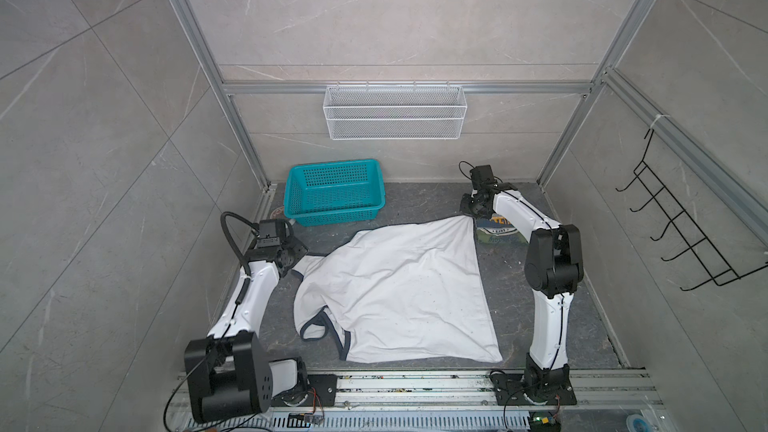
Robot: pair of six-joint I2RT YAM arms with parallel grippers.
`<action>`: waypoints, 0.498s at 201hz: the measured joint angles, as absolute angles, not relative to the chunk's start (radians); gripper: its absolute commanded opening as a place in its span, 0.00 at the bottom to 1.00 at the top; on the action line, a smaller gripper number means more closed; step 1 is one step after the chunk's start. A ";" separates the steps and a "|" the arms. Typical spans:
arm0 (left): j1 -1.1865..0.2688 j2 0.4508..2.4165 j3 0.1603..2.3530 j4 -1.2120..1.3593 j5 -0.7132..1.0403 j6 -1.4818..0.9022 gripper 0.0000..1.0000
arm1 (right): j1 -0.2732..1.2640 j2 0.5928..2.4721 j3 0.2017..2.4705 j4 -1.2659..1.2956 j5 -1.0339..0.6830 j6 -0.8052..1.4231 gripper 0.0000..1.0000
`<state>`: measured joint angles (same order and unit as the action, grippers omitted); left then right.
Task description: Fold and stack the tank tops
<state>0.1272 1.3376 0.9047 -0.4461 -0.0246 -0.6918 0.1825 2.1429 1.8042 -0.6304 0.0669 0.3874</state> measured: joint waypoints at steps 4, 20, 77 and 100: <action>0.136 1.357 0.905 -0.436 -0.019 -0.690 0.62 | 0.183 2.143 1.804 -0.630 0.064 0.387 0.09; 0.166 1.436 0.905 -0.386 0.008 -0.681 0.61 | 0.181 2.143 1.804 -0.630 0.059 0.387 0.09; 0.184 1.638 0.966 -0.309 0.059 -0.635 0.54 | 0.170 2.143 1.804 -0.623 0.037 0.387 0.09; 0.184 1.691 0.980 -0.303 0.073 -0.625 0.48 | 0.169 2.143 1.804 -0.620 0.033 0.387 0.10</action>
<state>0.1841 1.6909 0.9798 -0.3031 0.0727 -0.6250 0.1688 2.1429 1.8042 -0.6197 0.0330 0.3874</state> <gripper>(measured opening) 0.500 0.095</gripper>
